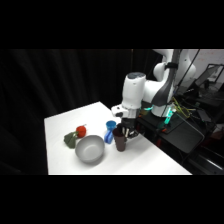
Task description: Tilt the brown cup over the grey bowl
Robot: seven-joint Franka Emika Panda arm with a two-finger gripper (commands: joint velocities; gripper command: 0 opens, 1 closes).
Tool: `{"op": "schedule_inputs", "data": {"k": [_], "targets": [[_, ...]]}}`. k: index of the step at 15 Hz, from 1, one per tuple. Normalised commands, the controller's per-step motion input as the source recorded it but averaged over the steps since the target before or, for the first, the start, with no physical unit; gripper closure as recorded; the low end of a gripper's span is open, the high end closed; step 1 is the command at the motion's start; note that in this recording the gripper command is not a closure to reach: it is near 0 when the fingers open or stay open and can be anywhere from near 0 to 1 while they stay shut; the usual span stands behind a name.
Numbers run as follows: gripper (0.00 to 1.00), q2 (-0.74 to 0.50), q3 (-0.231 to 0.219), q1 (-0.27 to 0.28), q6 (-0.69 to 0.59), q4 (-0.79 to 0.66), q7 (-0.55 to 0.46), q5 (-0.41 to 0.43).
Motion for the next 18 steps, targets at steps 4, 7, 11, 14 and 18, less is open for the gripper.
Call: {"op": "schedule_inputs", "data": {"k": [4,7,11,14,18], "targets": [[0.0,-0.13,-0.15,0.101,0.02,-0.12,0.24,-0.297],[0.0,-0.02,-0.144,0.102,-0.08,-0.01,0.19,-0.283],[0.0,-0.01,-0.079,0.047,-0.15,0.06,0.04,-0.146],[0.0,-0.21,-0.045,0.013,-0.2,0.03,-0.01,-0.098],[0.0,-0.42,0.065,-0.024,-0.32,-0.05,-0.15,0.048]]}}
